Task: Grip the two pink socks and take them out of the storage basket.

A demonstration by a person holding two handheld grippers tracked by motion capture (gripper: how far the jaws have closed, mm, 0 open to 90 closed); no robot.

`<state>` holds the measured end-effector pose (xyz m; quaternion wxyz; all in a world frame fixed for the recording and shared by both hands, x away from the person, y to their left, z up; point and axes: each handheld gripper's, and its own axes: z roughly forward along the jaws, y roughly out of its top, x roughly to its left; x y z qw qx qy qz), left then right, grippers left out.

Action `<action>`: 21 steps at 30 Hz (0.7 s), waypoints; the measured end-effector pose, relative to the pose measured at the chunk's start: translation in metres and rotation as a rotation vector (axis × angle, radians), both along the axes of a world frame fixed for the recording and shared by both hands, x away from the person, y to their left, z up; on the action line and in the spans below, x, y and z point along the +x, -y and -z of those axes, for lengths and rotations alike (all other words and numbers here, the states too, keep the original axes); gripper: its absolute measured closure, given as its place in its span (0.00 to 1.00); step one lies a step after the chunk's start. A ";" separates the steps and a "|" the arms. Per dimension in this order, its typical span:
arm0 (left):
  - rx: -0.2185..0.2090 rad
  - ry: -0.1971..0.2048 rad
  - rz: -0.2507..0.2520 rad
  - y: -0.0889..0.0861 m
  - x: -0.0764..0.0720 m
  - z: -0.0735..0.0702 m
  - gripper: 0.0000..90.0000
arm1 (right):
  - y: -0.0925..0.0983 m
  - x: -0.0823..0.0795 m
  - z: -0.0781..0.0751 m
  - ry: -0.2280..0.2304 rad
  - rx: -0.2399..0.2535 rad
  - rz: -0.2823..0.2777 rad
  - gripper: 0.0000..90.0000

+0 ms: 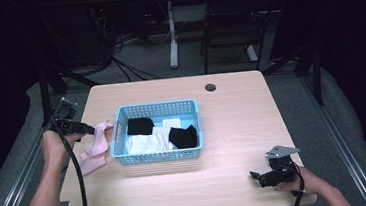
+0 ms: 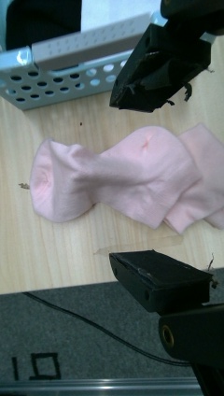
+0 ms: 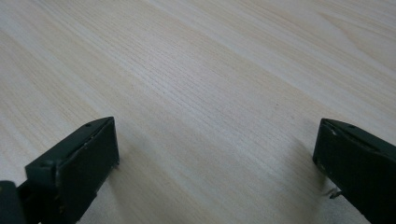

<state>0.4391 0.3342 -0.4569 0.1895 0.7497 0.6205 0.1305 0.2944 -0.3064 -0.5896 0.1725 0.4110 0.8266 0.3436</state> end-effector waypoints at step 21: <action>-0.003 0.013 0.089 0.004 -0.067 0.007 0.07 | 0.000 0.000 0.000 0.001 0.000 0.002 0.00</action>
